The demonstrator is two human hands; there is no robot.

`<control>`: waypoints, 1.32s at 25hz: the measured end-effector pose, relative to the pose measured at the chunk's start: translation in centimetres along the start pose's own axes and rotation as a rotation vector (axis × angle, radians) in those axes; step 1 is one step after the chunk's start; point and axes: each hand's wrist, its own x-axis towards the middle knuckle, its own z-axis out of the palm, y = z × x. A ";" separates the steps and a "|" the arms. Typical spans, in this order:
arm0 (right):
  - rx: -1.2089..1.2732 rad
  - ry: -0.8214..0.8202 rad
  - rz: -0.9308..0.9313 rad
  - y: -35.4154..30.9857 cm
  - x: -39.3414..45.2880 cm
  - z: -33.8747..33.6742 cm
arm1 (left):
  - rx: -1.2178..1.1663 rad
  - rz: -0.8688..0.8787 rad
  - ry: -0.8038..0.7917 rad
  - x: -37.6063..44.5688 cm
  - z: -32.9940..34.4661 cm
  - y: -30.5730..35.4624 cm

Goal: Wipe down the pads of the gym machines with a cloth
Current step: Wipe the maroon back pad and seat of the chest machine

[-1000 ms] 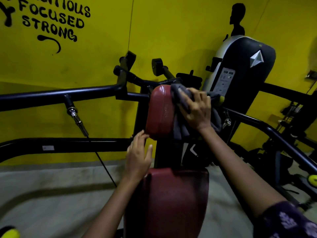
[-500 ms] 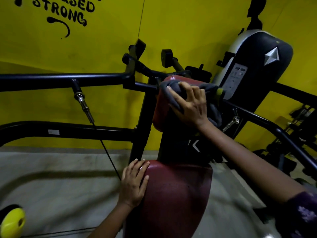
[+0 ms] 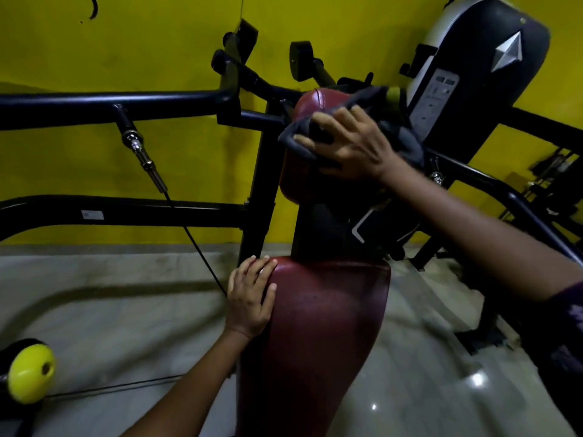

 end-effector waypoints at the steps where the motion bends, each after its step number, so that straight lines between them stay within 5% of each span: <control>1: -0.022 0.019 0.042 1.1 0.4 0.2 | 0.002 -0.001 0.003 0.1 -0.2 0.1; 3: -0.007 0.026 0.345 0.8 0.8 0.5 | -0.004 -0.042 0.004 1.2 -0.7 0.6; 5: 0.016 0.006 0.453 -1.6 0.9 1.0 | -0.022 -0.170 -0.010 3.6 -1.0 1.8; 9: -0.025 0.005 -0.021 1.2 1.2 -0.3 | 0.143 -0.007 -0.104 4.7 -0.5 2.2; 14: 0.020 -0.020 0.416 0.2 1.3 0.8 | 0.113 0.010 -0.073 4.4 -0.4 1.6; 18: 0.015 -0.038 -0.145 2.7 1.3 -0.3 | 0.107 0.033 -0.046 4.4 -0.4 1.6; 22: 0.039 -0.040 0.261 1.3 1.6 0.3 | 0.072 0.019 -0.054 4.3 -0.5 1.6; 26: 0.046 0.001 -0.164 -0.3 0.9 -0.2 | 0.080 0.027 -0.040 4.3 -0.4 1.6; 27: 0.045 -0.014 -0.186 1.0 1.4 -0.4 | 0.083 0.032 -0.033 4.3 -0.3 1.6; 31: 0.040 -0.060 0.218 -0.8 1.4 -0.1 | 0.072 0.031 -0.022 4.3 -0.4 1.6; 33: 0.031 -0.073 0.016 -2.9 0.9 -0.7 | 0.071 0.019 -0.024 4.4 -0.3 1.6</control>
